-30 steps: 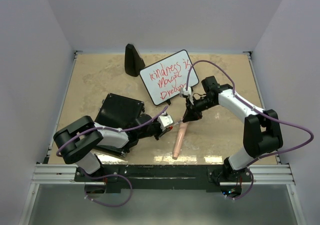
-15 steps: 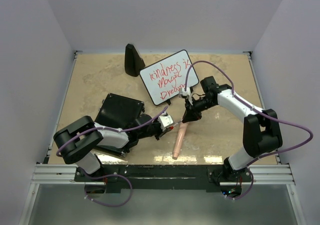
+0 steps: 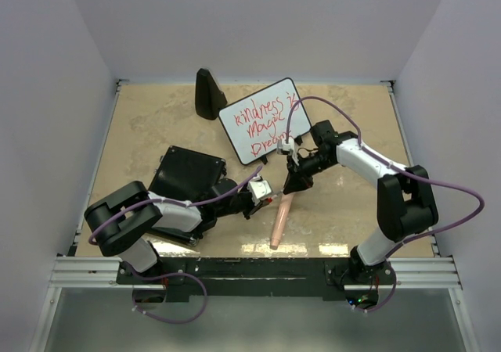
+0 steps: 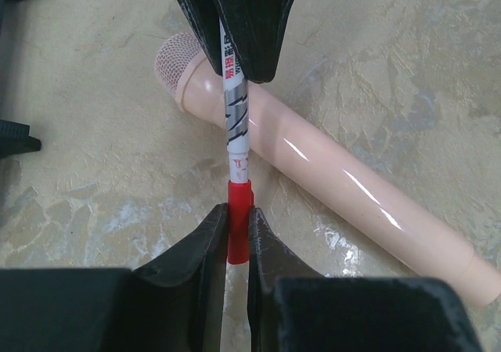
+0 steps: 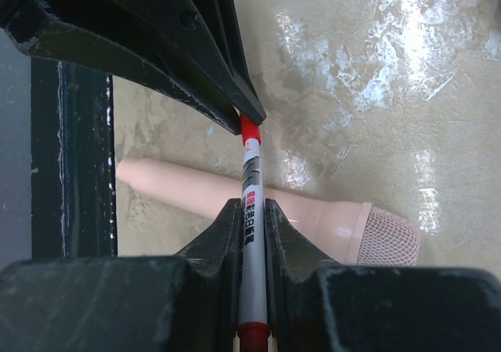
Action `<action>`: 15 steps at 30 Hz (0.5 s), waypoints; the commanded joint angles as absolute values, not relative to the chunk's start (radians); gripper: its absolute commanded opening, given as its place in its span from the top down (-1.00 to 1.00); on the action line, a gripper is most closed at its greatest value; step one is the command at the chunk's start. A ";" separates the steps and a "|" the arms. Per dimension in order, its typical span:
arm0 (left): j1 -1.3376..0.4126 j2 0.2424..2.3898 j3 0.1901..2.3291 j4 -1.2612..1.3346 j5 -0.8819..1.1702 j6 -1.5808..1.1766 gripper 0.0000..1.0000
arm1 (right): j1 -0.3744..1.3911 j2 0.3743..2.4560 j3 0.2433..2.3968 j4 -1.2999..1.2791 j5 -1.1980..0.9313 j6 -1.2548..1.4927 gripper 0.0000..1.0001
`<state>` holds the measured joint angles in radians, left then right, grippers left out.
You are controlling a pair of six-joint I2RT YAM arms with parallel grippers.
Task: Write a sentence on the whiteboard
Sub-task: Close the whiteboard marker at the center of the board.
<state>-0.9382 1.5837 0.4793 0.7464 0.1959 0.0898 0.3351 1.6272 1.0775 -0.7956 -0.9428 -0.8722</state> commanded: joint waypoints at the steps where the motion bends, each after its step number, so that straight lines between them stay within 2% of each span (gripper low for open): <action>1: -0.940 1.591 0.494 0.905 0.239 0.087 1.00 | 0.342 1.631 1.117 -0.814 -0.979 -0.891 1.00; 15: -0.940 1.624 0.457 1.150 0.245 0.117 1.00 | 0.368 1.637 1.124 -0.827 -0.979 -0.922 1.00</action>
<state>-0.9379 1.6104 0.4515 0.9054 0.2070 0.0902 0.3412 1.6299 1.0966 -0.8211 -0.9638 -0.9096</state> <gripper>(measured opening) 0.178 0.136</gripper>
